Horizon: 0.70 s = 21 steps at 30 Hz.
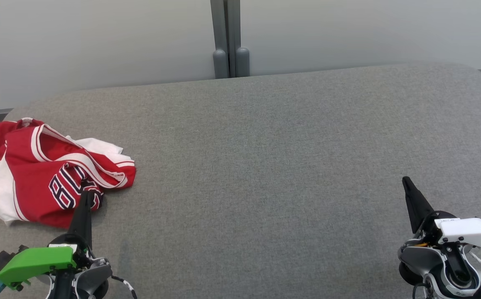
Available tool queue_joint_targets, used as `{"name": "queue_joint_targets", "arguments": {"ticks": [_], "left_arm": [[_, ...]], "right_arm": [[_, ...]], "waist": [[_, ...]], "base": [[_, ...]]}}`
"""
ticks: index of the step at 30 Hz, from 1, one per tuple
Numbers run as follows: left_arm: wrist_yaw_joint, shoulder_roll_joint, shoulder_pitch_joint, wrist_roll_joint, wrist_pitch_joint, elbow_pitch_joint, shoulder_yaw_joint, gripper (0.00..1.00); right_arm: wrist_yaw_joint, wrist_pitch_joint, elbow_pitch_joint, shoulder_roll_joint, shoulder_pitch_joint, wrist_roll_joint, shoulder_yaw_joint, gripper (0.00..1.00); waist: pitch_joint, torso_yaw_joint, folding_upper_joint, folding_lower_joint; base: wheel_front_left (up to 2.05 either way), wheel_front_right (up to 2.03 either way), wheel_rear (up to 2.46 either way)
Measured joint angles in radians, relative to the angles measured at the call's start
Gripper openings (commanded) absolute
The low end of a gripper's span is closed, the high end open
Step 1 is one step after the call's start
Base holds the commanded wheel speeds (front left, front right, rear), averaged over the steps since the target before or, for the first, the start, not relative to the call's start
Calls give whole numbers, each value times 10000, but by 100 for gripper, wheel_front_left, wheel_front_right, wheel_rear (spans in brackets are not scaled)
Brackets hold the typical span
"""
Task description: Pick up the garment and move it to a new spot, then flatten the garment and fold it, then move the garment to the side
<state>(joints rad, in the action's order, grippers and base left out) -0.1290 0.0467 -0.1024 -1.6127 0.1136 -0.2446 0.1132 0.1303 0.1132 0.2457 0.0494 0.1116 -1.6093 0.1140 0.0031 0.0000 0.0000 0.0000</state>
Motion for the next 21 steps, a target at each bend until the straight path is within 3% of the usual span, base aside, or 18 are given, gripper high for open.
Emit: {"name": "queue_joint_targets", "arguments": {"ticks": [21], "left_arm": [[0, 0, 0, 0, 0, 0, 0, 0]], "right_arm": [[0, 0, 0, 0, -1, 0, 0, 0]], "waist": [[0, 0, 0, 0]], "base": [[0, 0, 0]]}}
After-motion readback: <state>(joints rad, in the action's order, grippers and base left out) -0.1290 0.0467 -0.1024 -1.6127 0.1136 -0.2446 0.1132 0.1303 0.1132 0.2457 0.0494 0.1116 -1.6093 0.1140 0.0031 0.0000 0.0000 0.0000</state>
